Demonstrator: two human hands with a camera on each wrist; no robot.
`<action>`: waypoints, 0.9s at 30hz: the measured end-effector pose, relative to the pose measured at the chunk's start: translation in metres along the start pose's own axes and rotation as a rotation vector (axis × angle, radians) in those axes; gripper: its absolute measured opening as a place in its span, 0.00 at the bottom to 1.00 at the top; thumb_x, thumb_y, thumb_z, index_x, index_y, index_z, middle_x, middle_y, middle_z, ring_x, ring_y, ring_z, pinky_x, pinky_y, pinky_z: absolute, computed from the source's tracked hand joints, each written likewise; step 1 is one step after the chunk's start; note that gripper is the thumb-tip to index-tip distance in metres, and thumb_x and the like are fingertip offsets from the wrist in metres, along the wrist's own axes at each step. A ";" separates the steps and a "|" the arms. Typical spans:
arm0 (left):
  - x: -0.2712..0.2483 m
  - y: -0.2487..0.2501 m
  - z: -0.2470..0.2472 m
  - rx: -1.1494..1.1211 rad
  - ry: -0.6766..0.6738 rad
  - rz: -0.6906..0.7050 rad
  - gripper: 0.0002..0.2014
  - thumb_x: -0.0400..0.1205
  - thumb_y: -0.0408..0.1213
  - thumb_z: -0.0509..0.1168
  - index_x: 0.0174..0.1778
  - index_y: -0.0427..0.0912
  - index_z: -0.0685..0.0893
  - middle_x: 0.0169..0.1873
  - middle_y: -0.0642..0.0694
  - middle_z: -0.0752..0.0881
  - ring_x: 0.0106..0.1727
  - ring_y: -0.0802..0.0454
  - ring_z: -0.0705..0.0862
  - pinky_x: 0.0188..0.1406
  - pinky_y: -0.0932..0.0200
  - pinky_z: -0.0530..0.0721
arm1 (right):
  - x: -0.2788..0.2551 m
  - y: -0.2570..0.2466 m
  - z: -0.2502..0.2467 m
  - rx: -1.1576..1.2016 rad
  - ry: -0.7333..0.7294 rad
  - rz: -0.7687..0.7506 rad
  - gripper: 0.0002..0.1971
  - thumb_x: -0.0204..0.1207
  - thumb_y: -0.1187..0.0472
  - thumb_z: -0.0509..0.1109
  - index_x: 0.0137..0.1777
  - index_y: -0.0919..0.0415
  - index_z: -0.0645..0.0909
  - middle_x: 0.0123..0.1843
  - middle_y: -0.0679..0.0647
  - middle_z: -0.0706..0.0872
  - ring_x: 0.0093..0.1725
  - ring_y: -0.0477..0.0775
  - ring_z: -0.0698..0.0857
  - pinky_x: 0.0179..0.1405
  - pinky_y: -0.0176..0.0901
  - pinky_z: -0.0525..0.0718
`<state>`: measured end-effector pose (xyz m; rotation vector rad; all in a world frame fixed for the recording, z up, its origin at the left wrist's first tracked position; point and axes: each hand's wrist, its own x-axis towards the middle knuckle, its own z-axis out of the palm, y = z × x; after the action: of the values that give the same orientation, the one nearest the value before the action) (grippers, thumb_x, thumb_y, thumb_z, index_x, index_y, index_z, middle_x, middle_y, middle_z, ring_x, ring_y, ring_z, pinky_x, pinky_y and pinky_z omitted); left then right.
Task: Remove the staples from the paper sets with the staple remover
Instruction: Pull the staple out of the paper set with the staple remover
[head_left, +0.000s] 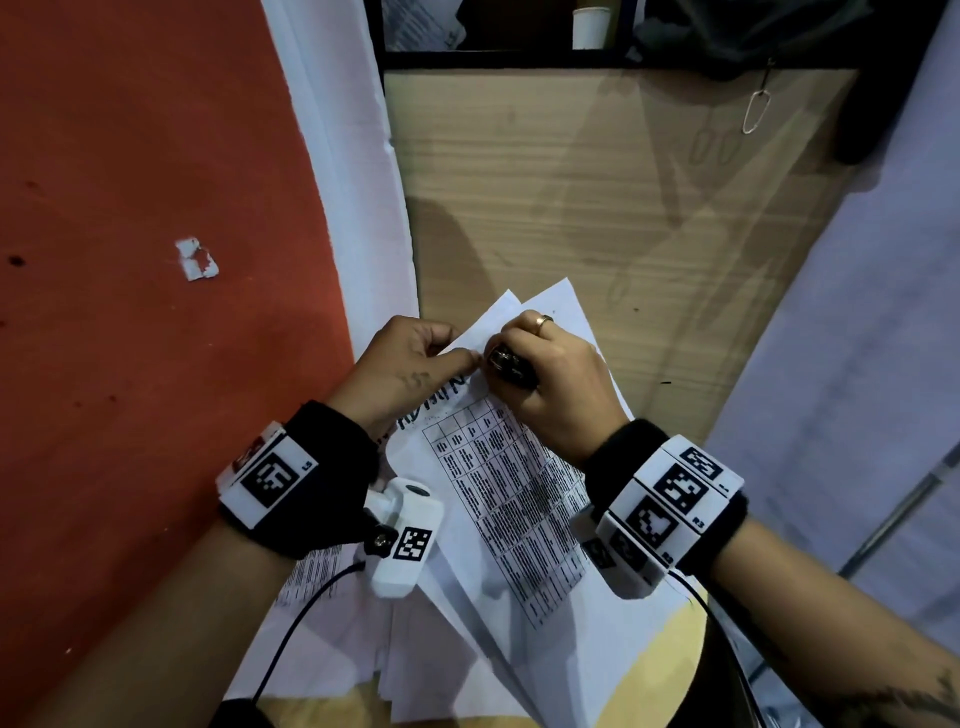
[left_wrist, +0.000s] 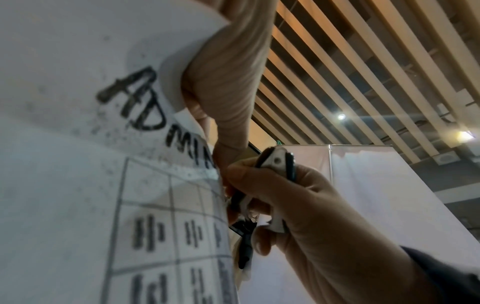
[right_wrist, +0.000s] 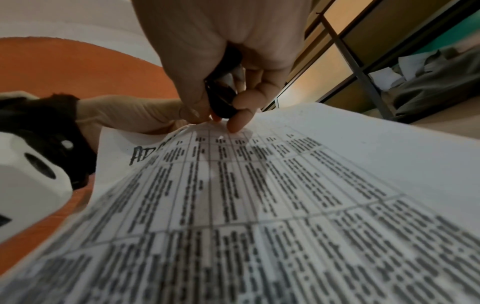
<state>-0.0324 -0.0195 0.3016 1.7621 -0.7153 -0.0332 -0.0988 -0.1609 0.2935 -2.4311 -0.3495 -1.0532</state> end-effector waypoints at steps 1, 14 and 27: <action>0.000 -0.002 0.000 0.010 0.005 0.012 0.12 0.78 0.28 0.68 0.31 0.49 0.86 0.22 0.57 0.83 0.24 0.68 0.76 0.26 0.73 0.73 | 0.001 0.000 0.000 0.021 0.002 0.028 0.11 0.66 0.56 0.68 0.42 0.64 0.84 0.44 0.58 0.84 0.40 0.64 0.84 0.36 0.59 0.83; 0.005 -0.010 -0.006 0.209 0.040 0.163 0.18 0.68 0.49 0.67 0.34 0.34 0.85 0.26 0.38 0.82 0.31 0.54 0.74 0.34 0.57 0.71 | 0.016 0.001 0.010 0.409 -0.132 0.492 0.13 0.59 0.54 0.66 0.29 0.66 0.79 0.29 0.65 0.85 0.34 0.66 0.84 0.40 0.65 0.83; 0.006 -0.019 -0.006 0.574 0.085 0.187 0.14 0.72 0.49 0.64 0.26 0.44 0.78 0.18 0.52 0.72 0.25 0.52 0.72 0.29 0.54 0.67 | 0.012 -0.004 0.033 0.496 0.067 0.672 0.06 0.50 0.51 0.67 0.25 0.51 0.81 0.26 0.60 0.83 0.34 0.64 0.85 0.39 0.64 0.85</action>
<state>-0.0169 -0.0140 0.2887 2.2115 -0.8810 0.4084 -0.0721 -0.1395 0.2834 -1.8456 0.2069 -0.6443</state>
